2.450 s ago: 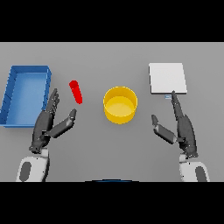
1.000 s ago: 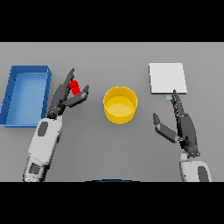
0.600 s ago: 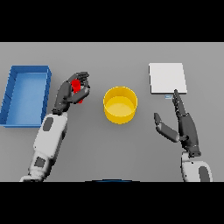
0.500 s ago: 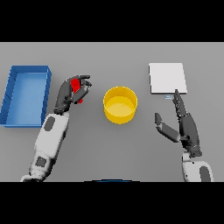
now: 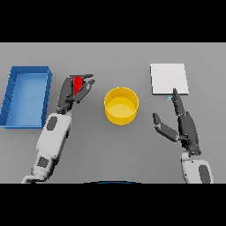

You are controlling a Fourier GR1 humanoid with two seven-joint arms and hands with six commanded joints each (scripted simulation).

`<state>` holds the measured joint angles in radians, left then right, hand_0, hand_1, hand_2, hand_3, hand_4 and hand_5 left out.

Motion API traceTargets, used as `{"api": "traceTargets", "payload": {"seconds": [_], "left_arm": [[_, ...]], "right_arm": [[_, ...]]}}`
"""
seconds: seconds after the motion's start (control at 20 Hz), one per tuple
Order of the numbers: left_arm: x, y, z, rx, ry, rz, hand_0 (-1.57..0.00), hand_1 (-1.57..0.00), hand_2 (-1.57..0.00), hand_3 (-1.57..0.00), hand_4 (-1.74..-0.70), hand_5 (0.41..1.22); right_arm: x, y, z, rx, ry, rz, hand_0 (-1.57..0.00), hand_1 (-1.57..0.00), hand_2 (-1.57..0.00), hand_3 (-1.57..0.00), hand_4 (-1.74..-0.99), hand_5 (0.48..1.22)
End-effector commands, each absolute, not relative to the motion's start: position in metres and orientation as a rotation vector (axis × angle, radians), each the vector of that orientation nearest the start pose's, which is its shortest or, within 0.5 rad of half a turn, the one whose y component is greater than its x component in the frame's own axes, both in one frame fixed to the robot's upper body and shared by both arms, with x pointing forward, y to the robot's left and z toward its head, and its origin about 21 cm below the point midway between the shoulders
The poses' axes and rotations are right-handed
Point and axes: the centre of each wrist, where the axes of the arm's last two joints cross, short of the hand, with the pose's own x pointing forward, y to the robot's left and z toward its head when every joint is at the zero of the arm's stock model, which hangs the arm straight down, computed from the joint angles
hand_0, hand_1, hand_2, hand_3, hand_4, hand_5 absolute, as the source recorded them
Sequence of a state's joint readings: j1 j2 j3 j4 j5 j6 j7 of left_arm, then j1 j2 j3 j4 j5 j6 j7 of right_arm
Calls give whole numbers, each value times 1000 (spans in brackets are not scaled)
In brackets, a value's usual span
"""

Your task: Pick up the red beaker and tilt it to pour out 1 green nut into yellow bowl. Pick up the yellow bowl and place it on the metallic measuring scale.

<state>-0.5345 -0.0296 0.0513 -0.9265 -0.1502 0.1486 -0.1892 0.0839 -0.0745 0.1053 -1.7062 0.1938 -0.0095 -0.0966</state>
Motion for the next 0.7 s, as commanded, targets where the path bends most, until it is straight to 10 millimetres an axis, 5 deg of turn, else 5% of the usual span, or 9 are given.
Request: {"api": "traceTargets", "payload": {"seconds": [0.0,0.2,0.4,0.65], "left_arm": [[365,165,-8,97,-1630,-188,-1510,-1511,-1512,-1512,-1679,1103],[369,164,20,136,-1706,-234,-1546,-1546,-1547,-1547,-1716,1097],[376,155,53,247,-1692,-550,-1561,-1561,-1561,-1561,-1731,1119],[369,158,60,299,-1668,-745,-1563,-1563,-1563,-1563,-1733,1114]], "right_arm": [[224,-224,12,-146,-1716,272,1,1,1,1,-1263,671],[221,-224,8,-155,-1722,274,1,1,1,1,-1250,672],[222,-223,12,-195,-1721,295,1,1,1,1,-1245,688],[218,-223,17,-196,-1725,293,1,1,1,1,-1243,705]]}}
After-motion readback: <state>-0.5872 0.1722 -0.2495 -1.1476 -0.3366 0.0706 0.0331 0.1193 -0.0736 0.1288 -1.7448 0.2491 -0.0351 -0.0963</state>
